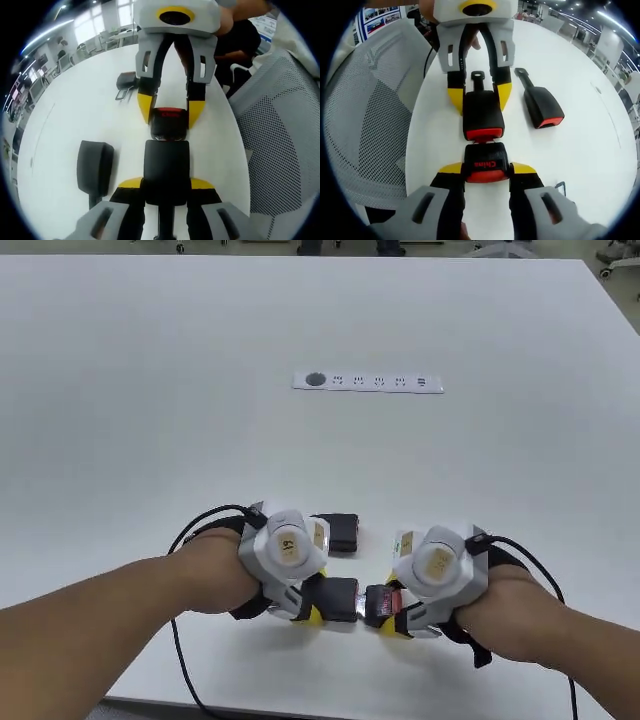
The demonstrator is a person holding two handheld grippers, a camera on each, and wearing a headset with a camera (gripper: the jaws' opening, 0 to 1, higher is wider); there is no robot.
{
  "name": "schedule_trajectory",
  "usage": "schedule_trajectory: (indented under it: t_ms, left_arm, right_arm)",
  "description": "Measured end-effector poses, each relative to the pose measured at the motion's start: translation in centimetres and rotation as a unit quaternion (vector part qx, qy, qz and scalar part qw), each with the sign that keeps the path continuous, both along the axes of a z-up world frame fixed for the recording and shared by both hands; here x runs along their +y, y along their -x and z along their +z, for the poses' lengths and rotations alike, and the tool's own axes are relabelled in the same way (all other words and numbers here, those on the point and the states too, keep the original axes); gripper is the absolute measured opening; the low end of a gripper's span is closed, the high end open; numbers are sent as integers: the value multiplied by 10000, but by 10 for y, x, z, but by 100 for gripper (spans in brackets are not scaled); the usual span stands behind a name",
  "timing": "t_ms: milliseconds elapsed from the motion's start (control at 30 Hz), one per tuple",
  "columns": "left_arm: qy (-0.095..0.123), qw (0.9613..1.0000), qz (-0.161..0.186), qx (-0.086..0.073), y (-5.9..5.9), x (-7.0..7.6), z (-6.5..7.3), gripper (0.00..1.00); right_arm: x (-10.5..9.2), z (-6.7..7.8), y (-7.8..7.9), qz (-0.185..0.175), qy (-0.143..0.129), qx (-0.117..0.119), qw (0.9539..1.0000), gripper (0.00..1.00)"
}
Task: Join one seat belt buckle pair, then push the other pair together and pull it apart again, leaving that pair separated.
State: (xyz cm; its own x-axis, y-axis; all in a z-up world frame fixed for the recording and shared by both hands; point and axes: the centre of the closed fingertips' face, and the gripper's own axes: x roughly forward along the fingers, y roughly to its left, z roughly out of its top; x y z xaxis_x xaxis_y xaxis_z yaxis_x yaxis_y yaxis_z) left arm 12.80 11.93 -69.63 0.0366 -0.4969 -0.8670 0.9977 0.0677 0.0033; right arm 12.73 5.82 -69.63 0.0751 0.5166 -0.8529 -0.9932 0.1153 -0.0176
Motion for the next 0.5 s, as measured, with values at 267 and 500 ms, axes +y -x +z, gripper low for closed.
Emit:
schedule_trajectory:
  t_ms: [267, 500]
  left_arm:
    - [-53, 10000, 17, 56, 0, 0, 0, 32]
    - [-145, 9998, 62, 85, -1, 1, 0, 33]
  right_arm:
    - [1, 1, 0, -6, -74, -69, 9999, 34]
    - [1, 3, 0, -76, -76, -105, 9999, 34]
